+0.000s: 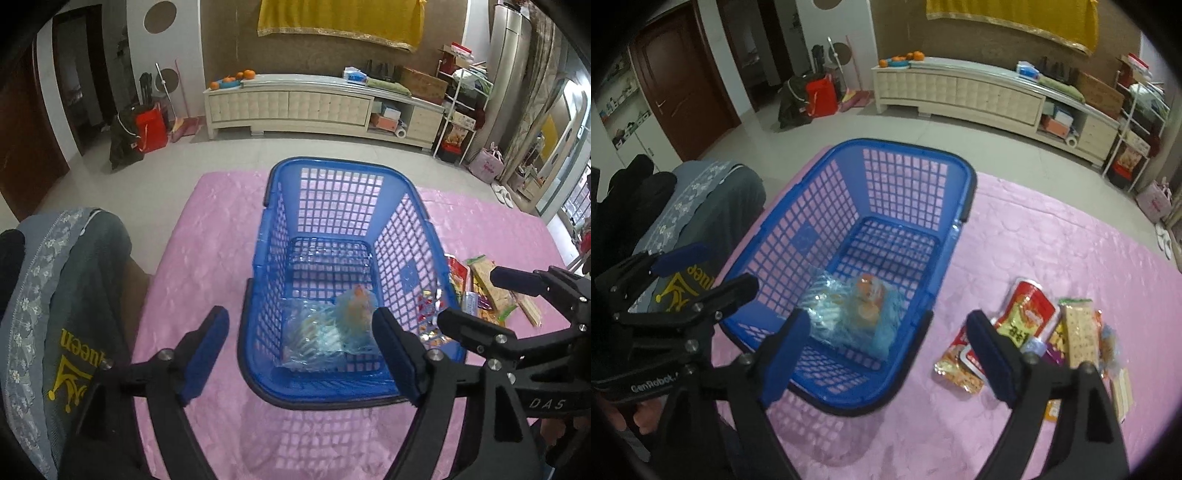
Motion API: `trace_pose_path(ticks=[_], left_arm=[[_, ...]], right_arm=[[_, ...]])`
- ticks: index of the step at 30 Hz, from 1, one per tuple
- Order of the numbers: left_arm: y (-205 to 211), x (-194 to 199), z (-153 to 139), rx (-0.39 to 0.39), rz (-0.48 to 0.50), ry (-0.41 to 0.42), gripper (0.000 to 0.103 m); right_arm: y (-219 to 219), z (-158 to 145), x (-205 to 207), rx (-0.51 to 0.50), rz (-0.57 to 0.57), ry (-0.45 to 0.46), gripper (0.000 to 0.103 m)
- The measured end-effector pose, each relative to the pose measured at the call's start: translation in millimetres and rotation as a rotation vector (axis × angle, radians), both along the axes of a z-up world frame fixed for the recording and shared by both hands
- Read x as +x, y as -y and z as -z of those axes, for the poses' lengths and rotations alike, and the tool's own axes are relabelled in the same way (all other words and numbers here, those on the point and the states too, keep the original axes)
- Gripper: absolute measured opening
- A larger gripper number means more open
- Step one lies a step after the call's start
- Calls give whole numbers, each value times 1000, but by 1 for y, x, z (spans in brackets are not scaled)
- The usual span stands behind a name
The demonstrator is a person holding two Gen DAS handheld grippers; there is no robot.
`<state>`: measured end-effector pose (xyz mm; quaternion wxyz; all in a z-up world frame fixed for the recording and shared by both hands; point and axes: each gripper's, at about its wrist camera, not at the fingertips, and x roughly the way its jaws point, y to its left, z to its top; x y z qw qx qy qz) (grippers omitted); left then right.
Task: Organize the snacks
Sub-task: 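Open both grippers to drop the bags into the basket, then move both grippers back over the remaining snack pile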
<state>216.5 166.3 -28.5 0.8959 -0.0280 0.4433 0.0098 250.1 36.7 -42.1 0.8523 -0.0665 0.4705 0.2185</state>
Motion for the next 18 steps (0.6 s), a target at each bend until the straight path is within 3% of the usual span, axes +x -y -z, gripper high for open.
trace_pose_path(ticks=[8,18], left_arm=[[40,-21,-22,-10,53,35,79],[123,-40,-42,5,153,67,80]], right_arm=[[41,-17,-29,12,47,15,89],[120,-43,-64,10,123,60,89]])
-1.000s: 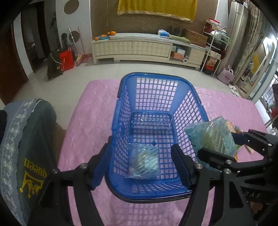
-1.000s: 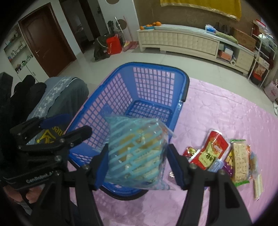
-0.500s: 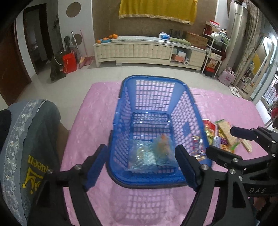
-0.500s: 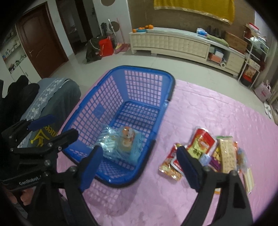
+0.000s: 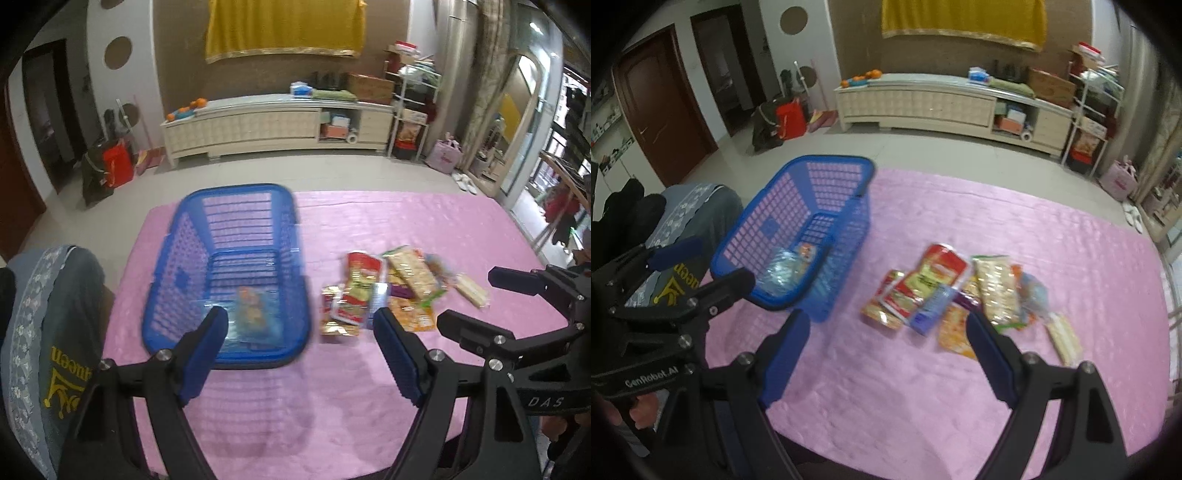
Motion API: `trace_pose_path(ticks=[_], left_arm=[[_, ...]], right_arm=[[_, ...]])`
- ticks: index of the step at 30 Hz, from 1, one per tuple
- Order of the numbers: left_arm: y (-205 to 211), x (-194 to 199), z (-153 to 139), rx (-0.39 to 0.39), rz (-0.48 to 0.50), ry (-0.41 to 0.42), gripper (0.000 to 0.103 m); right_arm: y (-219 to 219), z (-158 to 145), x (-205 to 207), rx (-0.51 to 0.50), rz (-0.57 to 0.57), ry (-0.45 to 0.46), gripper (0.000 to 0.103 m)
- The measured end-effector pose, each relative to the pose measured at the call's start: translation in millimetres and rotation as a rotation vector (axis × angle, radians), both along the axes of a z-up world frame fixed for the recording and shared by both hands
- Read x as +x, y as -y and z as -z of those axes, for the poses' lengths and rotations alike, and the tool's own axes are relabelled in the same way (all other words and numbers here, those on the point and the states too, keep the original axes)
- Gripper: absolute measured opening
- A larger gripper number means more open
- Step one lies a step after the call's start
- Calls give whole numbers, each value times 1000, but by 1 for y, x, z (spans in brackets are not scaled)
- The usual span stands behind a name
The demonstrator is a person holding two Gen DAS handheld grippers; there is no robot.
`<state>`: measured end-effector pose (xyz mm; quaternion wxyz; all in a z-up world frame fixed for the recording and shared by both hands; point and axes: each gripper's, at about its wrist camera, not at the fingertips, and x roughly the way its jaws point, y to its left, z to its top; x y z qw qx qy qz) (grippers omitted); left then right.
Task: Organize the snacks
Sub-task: 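Move both grippers back over the remaining snack pile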
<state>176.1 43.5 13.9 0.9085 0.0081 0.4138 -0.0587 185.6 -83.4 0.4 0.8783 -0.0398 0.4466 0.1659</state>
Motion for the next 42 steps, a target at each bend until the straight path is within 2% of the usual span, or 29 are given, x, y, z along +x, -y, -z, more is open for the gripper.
trace_pose_path(ticks=[8,14,23,32,42], left_arm=[[60,7,2,3,87,14,84],[103,22,23,-4,127,-32,84],[144,50,54,-1,141,-100,84],[157,98,90,-4,125,-177,84],[163,158,131,19,104,-253,84]], right_arm=[[67,-1,-8,-8,88,12,89],[116,21,-4,11,164,-29,89],[166,55,13,41,215,-91,89],[188,98,62,104,217,-217,89],[188,129,120,188,214,-295,89]])
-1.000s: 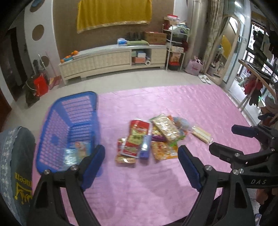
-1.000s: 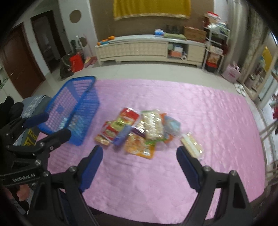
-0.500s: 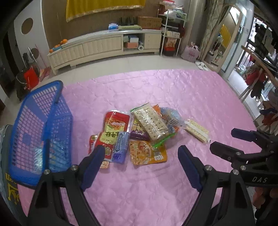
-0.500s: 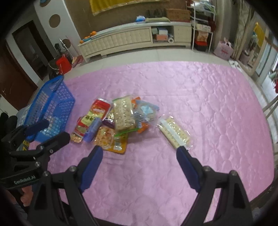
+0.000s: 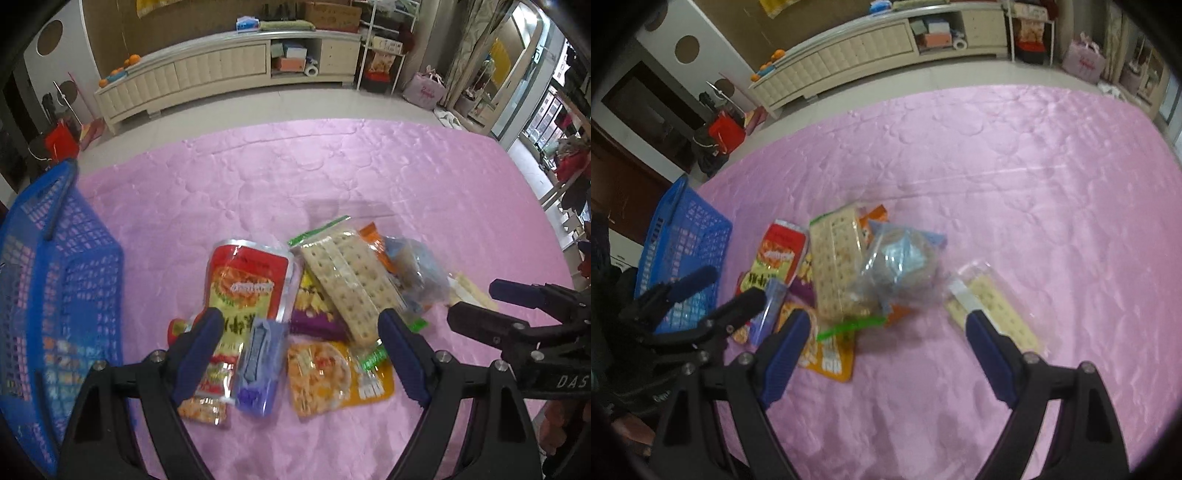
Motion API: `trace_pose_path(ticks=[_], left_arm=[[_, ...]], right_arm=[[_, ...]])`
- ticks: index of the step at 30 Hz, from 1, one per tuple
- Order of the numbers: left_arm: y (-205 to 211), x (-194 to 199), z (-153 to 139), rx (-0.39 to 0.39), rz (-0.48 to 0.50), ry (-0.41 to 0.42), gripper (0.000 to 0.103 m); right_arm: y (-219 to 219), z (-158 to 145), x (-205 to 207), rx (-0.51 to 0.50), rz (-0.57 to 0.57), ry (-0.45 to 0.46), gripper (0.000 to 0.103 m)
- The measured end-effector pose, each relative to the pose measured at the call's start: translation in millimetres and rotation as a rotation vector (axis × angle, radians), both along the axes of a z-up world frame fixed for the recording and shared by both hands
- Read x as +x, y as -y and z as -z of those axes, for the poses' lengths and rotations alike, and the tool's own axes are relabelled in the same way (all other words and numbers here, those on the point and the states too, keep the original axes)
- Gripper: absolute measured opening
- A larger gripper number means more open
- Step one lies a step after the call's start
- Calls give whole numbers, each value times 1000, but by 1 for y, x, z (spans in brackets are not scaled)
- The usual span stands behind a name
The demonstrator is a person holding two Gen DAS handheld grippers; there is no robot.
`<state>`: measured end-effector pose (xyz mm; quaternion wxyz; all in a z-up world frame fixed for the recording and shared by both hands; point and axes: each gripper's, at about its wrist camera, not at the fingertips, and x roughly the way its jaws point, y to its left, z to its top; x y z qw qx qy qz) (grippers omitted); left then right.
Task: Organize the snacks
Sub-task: 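Move both grippers back over the remaining snack pile, then grasp a light-blue striped bag with the right gripper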
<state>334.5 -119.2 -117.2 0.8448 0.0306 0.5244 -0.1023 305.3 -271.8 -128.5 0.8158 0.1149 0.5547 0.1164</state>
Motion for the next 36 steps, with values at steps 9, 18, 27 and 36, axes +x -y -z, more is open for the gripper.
trace_pose_path(ticks=[9,18,27,36], left_arm=[[-4,34,18,-47,-34,-51,84],[-12,45,16,-73,-63,-67,84],[-3,39,13,-68,-52,-78,84],[21,43,34,-49,-65,-139,84]], right_arm=[[6,27,42,7,3,-56,89],[-3,49,61,22,-15,-135,81],[9,33,40,50,-11,-91,59],[38,10,26,-46,23,6,59]])
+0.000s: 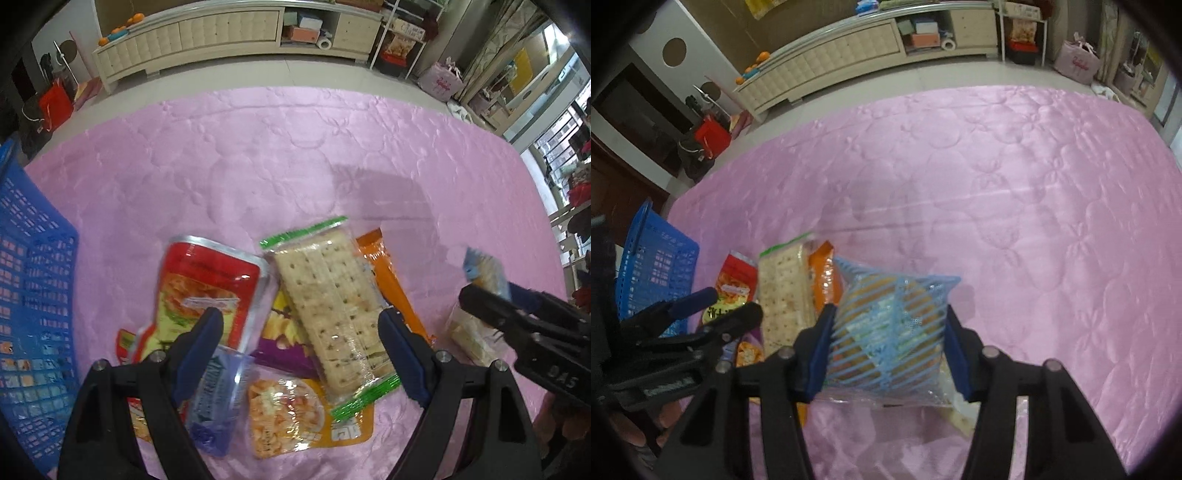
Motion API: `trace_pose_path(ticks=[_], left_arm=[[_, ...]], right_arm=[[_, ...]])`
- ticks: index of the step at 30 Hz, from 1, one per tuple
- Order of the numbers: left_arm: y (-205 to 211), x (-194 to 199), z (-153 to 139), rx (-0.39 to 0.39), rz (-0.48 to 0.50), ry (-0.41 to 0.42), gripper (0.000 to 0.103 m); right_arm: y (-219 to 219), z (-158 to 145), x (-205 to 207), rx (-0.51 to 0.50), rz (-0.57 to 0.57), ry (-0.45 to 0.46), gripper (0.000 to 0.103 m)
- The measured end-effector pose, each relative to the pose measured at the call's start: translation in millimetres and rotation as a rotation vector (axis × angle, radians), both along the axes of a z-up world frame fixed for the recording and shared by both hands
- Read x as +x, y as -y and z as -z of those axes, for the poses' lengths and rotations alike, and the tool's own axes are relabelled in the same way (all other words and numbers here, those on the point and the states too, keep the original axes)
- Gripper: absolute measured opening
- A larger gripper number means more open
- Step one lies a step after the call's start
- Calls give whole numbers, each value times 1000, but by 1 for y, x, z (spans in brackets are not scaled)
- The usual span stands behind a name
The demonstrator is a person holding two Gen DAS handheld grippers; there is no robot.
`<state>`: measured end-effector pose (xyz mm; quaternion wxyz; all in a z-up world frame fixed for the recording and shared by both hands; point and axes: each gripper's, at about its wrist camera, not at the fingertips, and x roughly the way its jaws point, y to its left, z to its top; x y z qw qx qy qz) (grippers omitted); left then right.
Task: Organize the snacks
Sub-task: 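Grasp a light-blue striped bag with the right gripper, then grasp the green-edged saltine cracker pack with the left gripper while the right gripper holds its bag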
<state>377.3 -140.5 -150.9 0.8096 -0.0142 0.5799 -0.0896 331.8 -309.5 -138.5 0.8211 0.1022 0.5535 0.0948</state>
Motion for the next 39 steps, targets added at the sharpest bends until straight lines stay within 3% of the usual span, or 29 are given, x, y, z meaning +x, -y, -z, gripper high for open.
trace_pose_path(ticks=[8,13,20,22,24,27,30,39], left_arm=[[24,13,20,101,3,-25,84],[17,14,30,48,-42,-53,86],[16,-1,36,65,22,-26,83],[24,-7,35,65,37,-21,76],[26,-11,31,52,50,-27,57],[33,-19,25,91,94,7,47],[29,-25,17,72,100,18,42],[31,-53,-26,28,117,87,41]], right_arm=[[-3,12,5,-19,-9,-4,59],[0,18,3,-13,-16,-6,59],[2,19,-1,-37,-18,7,59],[1,18,-1,-35,-18,8,59],[0,18,-3,-32,-19,9,59],[-2,18,-6,-35,-22,9,59],[-5,18,-9,-29,-21,6,59],[-18,5,-23,-15,-30,8,59]])
